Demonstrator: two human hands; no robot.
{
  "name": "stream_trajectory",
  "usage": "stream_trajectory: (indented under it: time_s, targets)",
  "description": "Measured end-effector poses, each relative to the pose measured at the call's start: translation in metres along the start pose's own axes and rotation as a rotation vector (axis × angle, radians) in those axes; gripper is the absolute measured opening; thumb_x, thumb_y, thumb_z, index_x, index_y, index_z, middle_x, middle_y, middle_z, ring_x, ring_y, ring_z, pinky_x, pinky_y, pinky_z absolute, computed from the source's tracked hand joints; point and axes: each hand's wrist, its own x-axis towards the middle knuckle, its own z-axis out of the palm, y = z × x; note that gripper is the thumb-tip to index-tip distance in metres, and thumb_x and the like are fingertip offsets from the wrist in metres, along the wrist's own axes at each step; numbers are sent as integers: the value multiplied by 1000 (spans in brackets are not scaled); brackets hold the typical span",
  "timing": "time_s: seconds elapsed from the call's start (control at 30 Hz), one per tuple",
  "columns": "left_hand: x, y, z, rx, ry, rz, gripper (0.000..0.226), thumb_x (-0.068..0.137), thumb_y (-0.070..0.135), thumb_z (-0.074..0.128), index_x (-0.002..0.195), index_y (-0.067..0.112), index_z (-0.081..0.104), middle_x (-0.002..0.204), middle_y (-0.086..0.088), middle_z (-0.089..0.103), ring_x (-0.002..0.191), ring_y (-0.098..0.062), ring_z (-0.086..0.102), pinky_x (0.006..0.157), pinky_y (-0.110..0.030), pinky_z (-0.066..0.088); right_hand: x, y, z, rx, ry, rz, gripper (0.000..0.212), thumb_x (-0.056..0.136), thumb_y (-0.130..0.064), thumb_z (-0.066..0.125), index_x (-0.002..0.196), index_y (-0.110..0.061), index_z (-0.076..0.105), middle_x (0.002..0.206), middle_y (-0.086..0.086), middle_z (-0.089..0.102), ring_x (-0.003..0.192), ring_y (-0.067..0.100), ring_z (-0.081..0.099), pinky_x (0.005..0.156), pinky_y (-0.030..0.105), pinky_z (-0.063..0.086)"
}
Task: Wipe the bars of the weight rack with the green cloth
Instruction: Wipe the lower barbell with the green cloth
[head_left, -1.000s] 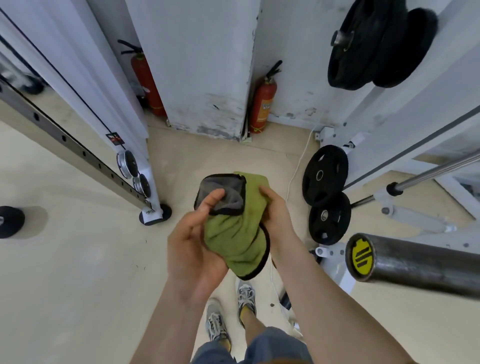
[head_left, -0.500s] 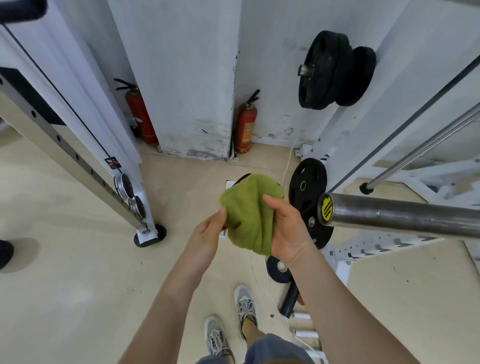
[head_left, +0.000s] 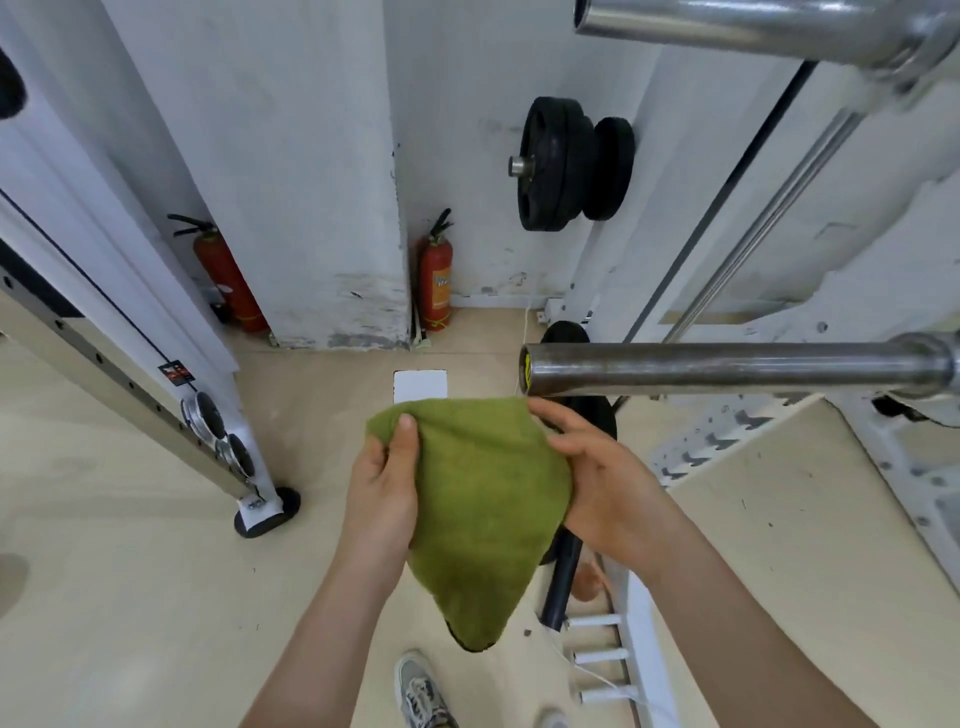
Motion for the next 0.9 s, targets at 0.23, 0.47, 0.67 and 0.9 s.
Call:
stream_trajectory:
  time_s: [0.23, 0.47, 0.67, 0.9]
  targets:
    - [-53, 2, 36, -9, -238, 31, 40, 68, 19, 77, 108, 18, 66, 104, -6, 72, 99, -27, 68, 77, -38, 54, -83, -15, -62, -30, 61, -258, 26, 69, 8, 67, 85, -11, 77, 85, 16, 65, 76, 24, 63, 66, 30, 55]
    - [-132, 3, 93, -33, -330, 155, 57, 67, 0, 69, 122, 13, 60, 112, -16, 68, 103, -32, 65, 85, -43, 53, -178, -64, -122, -490, 247, -618, 26, 79, 2, 72, 87, -22, 76, 79, 9, 53, 74, 18, 55, 64, 22, 51]
    - [-174, 23, 114, 356, -234, 202, 46, 70, -4, 80, 108, 20, 69, 94, -3, 75, 86, -19, 72, 79, -34, 58, -230, -103, -142, -584, 183, -625, 40, 75, 3, 76, 108, -19, 72, 79, -5, 69, 78, 9, 68, 69, 16, 53]
    - [-187, 42, 112, 429, 52, 325, 37, 68, 10, 82, 98, 28, 69, 76, 11, 71, 67, 1, 65, 59, -17, 48, -225, -121, -145, -937, 163, -565, 62, 81, -3, 75, 131, -34, 56, 113, -9, 65, 95, 5, 66, 83, 22, 55]
